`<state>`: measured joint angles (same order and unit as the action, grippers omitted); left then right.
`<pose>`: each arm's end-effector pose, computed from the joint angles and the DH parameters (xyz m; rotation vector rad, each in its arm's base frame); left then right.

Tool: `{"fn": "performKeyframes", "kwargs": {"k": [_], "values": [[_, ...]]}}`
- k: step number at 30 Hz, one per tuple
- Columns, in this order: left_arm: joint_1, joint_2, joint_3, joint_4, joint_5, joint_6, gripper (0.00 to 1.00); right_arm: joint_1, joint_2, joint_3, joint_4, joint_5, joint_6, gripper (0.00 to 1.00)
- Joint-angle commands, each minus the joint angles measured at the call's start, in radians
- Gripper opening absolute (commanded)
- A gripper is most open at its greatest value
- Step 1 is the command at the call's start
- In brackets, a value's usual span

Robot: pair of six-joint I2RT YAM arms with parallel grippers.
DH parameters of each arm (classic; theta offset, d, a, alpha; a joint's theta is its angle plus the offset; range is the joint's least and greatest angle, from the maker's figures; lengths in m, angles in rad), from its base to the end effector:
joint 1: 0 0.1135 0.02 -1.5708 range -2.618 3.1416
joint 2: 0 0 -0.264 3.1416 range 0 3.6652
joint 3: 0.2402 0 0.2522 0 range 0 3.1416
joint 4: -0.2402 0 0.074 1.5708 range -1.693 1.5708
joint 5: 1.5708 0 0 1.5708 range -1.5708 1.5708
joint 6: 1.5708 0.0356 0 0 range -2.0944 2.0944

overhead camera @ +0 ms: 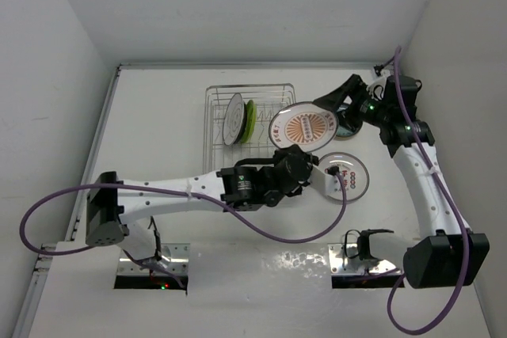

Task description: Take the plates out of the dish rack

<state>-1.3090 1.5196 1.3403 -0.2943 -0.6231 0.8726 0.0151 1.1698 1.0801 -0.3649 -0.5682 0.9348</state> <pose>0.1106 -0.3325 0.3456 1.5362 1.2279 0.3514 0.2594 0.0231 0.3487 0.5934 2.0673 1.1535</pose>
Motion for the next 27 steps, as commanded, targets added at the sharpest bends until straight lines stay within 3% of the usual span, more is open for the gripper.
{"fn": "performKeyframes", "kwargs": {"k": [1, 2, 5, 6, 8, 12, 13, 14, 20, 23, 27], "values": [[-0.009, 0.051, 0.019, 0.113, -0.105, 0.109, 0.0, 0.003, -0.051, -0.031, 0.032, -0.059, -0.007, 0.72], [-0.012, 0.065, 0.02, 0.125, -0.127, 0.115, 0.0, 0.003, -0.062, -0.042, 0.021, -0.039, -0.026, 0.47], [-0.012, 0.077, 0.02, 0.175, -0.153, 0.129, 0.14, -0.009, -0.101, -0.095, 0.014, -0.019, -0.034, 0.07], [-0.012, 0.077, 0.017, 0.191, -0.158, 0.134, 0.22, -0.012, -0.11, -0.12, 0.017, -0.019, -0.031, 0.05], [-0.012, 0.079, 0.007, 0.214, -0.164, 0.134, 0.29, -0.041, -0.139, -0.149, 0.046, -0.021, -0.007, 0.0], [-0.012, 0.068, -0.033, 0.277, -0.201, 0.096, 0.48, -0.079, -0.179, -0.221, 0.104, -0.018, 0.028, 0.0], [-0.012, 0.059, -0.038, 0.274, -0.207, 0.073, 0.68, -0.113, -0.188, -0.235, 0.112, -0.012, 0.038, 0.0], [-0.013, 0.054, -0.039, 0.256, -0.228, -0.008, 1.0, -0.135, -0.214, -0.259, 0.109, 0.013, 0.035, 0.0], [-0.013, -0.051, -0.144, 0.181, -0.306, -0.374, 1.0, -0.381, -0.344, -0.382, 0.034, 0.094, -0.034, 0.0], [-0.012, -0.097, -0.216, 0.063, -0.374, -0.62, 1.0, -0.51, -0.377, -0.439, -0.012, 0.108, -0.089, 0.0], [-0.009, -0.182, -0.248, -0.061, -0.484, -0.861, 1.0, -0.581, -0.416, -0.491, -0.052, 0.125, -0.166, 0.0]]}}
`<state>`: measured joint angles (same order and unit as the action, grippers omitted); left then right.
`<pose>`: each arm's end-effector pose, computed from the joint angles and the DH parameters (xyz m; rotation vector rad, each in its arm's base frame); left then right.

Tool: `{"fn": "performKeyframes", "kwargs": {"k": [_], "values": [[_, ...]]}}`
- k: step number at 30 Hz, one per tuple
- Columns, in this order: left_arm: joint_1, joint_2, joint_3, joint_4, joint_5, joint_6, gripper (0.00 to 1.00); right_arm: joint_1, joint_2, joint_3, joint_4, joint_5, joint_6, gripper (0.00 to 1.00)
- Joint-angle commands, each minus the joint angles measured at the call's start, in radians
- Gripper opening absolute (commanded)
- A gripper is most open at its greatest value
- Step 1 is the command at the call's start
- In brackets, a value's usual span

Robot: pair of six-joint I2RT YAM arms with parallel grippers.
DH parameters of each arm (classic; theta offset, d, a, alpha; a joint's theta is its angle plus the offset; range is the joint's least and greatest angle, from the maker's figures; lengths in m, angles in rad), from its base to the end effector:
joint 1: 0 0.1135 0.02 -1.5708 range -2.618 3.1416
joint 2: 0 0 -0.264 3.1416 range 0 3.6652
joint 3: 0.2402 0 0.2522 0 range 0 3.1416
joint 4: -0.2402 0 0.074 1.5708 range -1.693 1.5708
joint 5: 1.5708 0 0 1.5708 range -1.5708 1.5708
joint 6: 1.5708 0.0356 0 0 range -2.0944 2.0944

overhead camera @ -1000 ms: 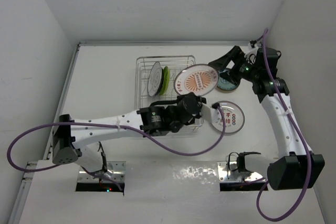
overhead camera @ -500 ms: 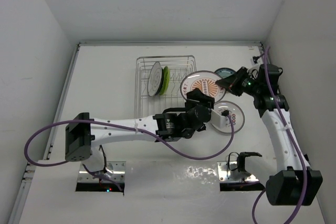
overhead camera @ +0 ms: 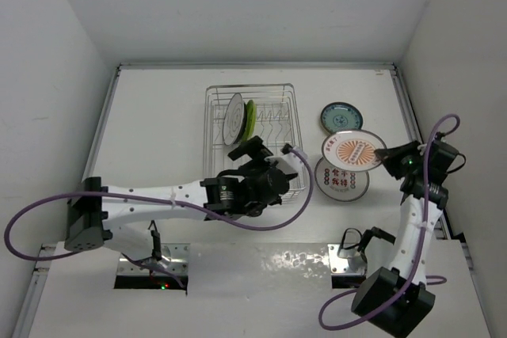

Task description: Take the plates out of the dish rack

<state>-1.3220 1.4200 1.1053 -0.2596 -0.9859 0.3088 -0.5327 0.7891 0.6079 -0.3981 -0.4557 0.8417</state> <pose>0.1052 -0.2936 0.3049 0.9585 1.6318 0.3737 0.1582 -0.0751 0.2577 1.1505 1.8250 0.6686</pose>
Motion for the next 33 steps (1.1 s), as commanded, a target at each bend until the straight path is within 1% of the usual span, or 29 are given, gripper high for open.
{"fn": "performKeyframes", "kwargs": {"k": [1, 2, 3, 4, 5, 6, 7, 8, 10, 11, 15, 16, 17, 18, 19, 20, 21, 24, 28, 30, 31, 33], "values": [[0.012, -0.099, -0.013, -0.125, -0.157, -0.363, 1.0, -0.035, -0.042, -0.039, -0.03, 0.04, -0.105, 0.0], [0.024, -0.116, 0.001, -0.18, -0.154, -0.463, 1.0, -0.035, -0.05, -0.051, -0.041, 0.055, -0.122, 0.0], [0.042, -0.133, 0.014, -0.206, -0.13, -0.509, 1.0, -0.035, -0.065, -0.063, -0.045, 0.07, -0.136, 0.0], [0.097, -0.165, 0.025, -0.233, -0.056, -0.551, 1.0, -0.036, -0.071, -0.077, -0.047, 0.084, -0.159, 0.0], [0.127, -0.182, 0.042, -0.257, -0.018, -0.616, 1.0, -0.036, -0.079, -0.103, -0.048, 0.103, -0.168, 0.0], [0.159, -0.199, 0.045, -0.259, 0.028, -0.638, 1.0, -0.036, -0.083, -0.117, -0.048, 0.107, -0.174, 0.0], [0.211, -0.234, 0.035, -0.235, 0.106, -0.66, 1.0, -0.035, -0.09, -0.149, -0.038, 0.107, -0.184, 0.03], [0.23, -0.248, 0.03, -0.224, 0.134, -0.669, 1.0, -0.036, -0.09, -0.167, -0.028, 0.104, -0.185, 0.05], [0.265, -0.285, 0.019, -0.202, 0.161, -0.688, 1.0, -0.035, -0.085, -0.221, -0.001, 0.088, -0.176, 0.08], [0.274, -0.294, 0.013, -0.19, 0.165, -0.703, 1.0, -0.035, -0.083, -0.241, 0.042, 0.068, -0.171, 0.1], [0.329, -0.3, 0.025, -0.194, 0.206, -0.741, 1.0, -0.035, -0.056, -0.299, 0.09, 0.061, -0.171, 0.14], [0.334, -0.299, 0.03, -0.188, 0.213, -0.743, 1.0, -0.035, -0.044, -0.31, 0.1, 0.057, -0.174, 0.2], [0.336, -0.297, 0.031, -0.185, 0.214, -0.744, 1.0, -0.035, -0.041, -0.316, 0.108, 0.042, -0.177, 0.27], [0.336, -0.297, 0.037, -0.185, 0.202, -0.747, 1.0, -0.033, -0.036, -0.324, 0.123, 0.023, -0.182, 0.63], [0.336, -0.297, 0.041, -0.185, 0.202, -0.754, 1.0, -0.029, -0.036, -0.326, 0.13, 0.023, -0.182, 0.63], [0.336, -0.3, 0.042, -0.181, 0.194, -0.763, 1.0, -0.021, -0.036, -0.313, 0.11, 0.029, -0.196, 0.96], [0.337, -0.299, 0.042, -0.176, 0.193, -0.766, 1.0, -0.012, -0.033, -0.3, 0.11, 0.05, -0.21, 0.99], [0.348, -0.283, 0.044, -0.144, 0.21, -0.766, 1.0, 0.049, -0.002, -0.249, 0.052, 0.146, -0.243, 0.99], [0.406, -0.216, 0.057, -0.116, 0.309, -0.784, 1.0, 0.111, 0.057, -0.188, 0.033, 0.209, -0.24, 0.99], [0.451, -0.196, 0.053, -0.087, 0.374, -0.795, 1.0, 0.125, 0.067, -0.122, -0.025, 0.254, -0.265, 0.99], [0.496, -0.173, 0.053, -0.079, 0.433, -0.8, 1.0, 0.134, 0.058, -0.1, -0.044, 0.273, -0.279, 0.99], [0.55, -0.145, 0.062, -0.066, 0.498, -0.813, 1.0, 0.143, 0.029, -0.053, -0.08, 0.305, -0.285, 0.99]]}}
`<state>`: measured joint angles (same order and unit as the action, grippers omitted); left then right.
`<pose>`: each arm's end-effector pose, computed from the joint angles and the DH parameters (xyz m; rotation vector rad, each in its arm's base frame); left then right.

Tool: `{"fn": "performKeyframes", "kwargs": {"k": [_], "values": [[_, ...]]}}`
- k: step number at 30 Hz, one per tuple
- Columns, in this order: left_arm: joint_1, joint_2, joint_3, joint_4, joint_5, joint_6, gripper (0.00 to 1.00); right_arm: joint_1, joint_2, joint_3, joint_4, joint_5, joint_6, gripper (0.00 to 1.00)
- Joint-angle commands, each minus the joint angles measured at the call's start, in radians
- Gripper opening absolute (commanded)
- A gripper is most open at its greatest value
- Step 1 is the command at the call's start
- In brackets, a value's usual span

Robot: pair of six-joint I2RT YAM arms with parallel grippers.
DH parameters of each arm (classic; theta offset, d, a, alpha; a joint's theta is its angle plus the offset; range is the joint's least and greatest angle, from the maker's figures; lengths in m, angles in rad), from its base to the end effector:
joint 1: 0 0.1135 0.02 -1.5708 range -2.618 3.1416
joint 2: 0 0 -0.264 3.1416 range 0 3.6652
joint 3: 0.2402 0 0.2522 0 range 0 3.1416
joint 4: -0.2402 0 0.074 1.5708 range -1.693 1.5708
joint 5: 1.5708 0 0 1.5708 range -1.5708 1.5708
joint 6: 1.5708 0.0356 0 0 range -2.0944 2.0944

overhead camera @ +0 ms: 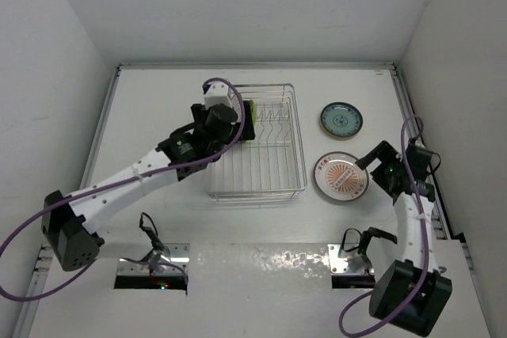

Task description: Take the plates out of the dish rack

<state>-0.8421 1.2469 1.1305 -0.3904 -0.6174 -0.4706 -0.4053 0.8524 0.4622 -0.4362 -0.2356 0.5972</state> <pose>0.1994 -0.1924 0.3449 0.0004 1.9836 -0.2077 0.1588 -0.0591 0.1947 1.0549 2.1557 0.3721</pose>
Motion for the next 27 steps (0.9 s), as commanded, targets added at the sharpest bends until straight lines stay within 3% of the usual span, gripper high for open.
{"fn": "performKeyframes", "kwargs": {"k": [1, 3, 7, 11, 15, 22, 27], "values": [[0.119, 0.055, 0.041, 0.065, 0.155, -0.043, 1.0, 0.023, -0.053, 0.107, -0.055, 0.108, -0.042, 0.99], [0.167, 0.078, 0.049, 0.09, 0.226, -0.057, 0.98, 0.026, -0.105, 0.153, -0.096, 0.116, -0.042, 0.99], [0.284, 0.176, 0.093, 0.143, 0.398, -0.065, 0.79, 0.034, -0.156, 0.213, -0.133, 0.069, -0.04, 0.99], [0.313, 0.273, 0.172, 0.148, 0.481, -0.059, 0.7, 0.037, -0.17, 0.25, -0.15, 0.01, -0.053, 0.99], [0.313, 0.319, 0.187, 0.177, 0.493, -0.079, 0.67, 0.046, -0.158, 0.244, -0.151, -0.017, -0.065, 0.99], [0.311, 0.437, 0.238, 0.147, 0.441, -0.08, 0.4, 0.062, -0.167, 0.225, -0.131, -0.025, -0.056, 0.99], [0.311, 0.439, 0.227, 0.142, 0.387, -0.088, 0.28, 0.075, -0.164, 0.22, -0.127, -0.01, -0.057, 0.99]]}}
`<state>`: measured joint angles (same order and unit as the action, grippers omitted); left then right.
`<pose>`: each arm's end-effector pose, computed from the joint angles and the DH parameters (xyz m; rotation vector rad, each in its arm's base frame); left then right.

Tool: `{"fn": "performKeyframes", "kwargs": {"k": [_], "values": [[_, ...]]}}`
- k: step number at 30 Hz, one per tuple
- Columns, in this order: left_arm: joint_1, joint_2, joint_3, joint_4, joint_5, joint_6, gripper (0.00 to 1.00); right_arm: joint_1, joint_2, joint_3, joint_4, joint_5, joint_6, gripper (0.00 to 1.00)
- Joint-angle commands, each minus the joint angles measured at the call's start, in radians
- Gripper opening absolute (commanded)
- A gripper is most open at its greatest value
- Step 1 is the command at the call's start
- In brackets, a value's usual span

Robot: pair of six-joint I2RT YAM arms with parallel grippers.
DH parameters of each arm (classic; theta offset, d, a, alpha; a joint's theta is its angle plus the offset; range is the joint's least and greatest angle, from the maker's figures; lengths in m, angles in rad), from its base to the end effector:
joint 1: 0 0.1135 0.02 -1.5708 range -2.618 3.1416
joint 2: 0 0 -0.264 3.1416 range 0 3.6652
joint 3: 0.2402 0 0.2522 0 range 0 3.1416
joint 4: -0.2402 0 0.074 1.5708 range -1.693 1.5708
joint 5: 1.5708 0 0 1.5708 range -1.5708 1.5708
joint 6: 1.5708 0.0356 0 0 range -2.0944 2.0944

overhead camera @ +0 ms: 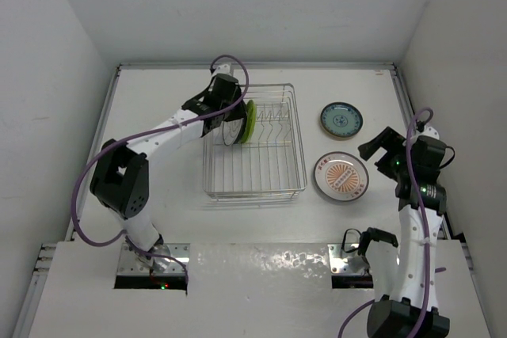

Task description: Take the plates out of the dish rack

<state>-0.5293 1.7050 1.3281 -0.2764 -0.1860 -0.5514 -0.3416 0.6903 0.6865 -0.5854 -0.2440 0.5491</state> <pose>0.3414 -0.1921 0.2745 -0.1277 2.2354 -0.3894 0.1460 -0.0428 0.2804 0.8029 2.0106 0.3830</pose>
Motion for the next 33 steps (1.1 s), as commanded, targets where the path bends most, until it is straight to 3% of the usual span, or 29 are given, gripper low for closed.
{"fn": "performKeyframes", "kwargs": {"k": [1, 4, 10, 16, 21, 24, 28, 30, 33], "values": [[0.0, -0.021, 0.029, 0.029, -0.049, -0.004, 0.28, 0.013, -0.003, -0.008, 0.024, -0.001, -0.009, 0.99], [0.002, -0.019, 0.029, 0.022, -0.062, -0.002, 0.11, 0.018, -0.003, -0.012, 0.025, 0.005, -0.009, 0.99], [0.002, -0.084, 0.048, -0.007, -0.087, 0.027, 0.01, 0.024, -0.005, -0.007, 0.025, 0.014, -0.006, 0.99], [0.002, -0.114, 0.161, -0.064, -0.024, 0.14, 0.0, 0.026, 0.002, -0.005, 0.032, 0.014, 0.003, 0.99], [0.0, -0.116, 0.319, -0.148, 0.106, 0.31, 0.0, 0.024, 0.047, 0.031, 0.059, -0.069, 0.047, 0.99], [-0.015, -0.11, 0.437, -0.207, 0.085, 0.387, 0.0, 0.024, 0.081, 0.062, 0.107, -0.162, 0.118, 0.99], [-0.119, -0.137, 0.49, -0.167, -0.025, 0.681, 0.0, 0.024, 0.15, 0.111, 0.282, -0.302, 0.282, 0.99], [-0.265, -0.142, 0.445, -0.103, -0.209, 0.903, 0.0, 0.024, 0.181, 0.134, 0.388, -0.412, 0.443, 0.99], [-0.428, -0.156, 0.32, 0.029, -0.353, 1.139, 0.0, 0.026, 0.253, 0.18, 0.635, -0.524, 0.655, 0.99]]}}
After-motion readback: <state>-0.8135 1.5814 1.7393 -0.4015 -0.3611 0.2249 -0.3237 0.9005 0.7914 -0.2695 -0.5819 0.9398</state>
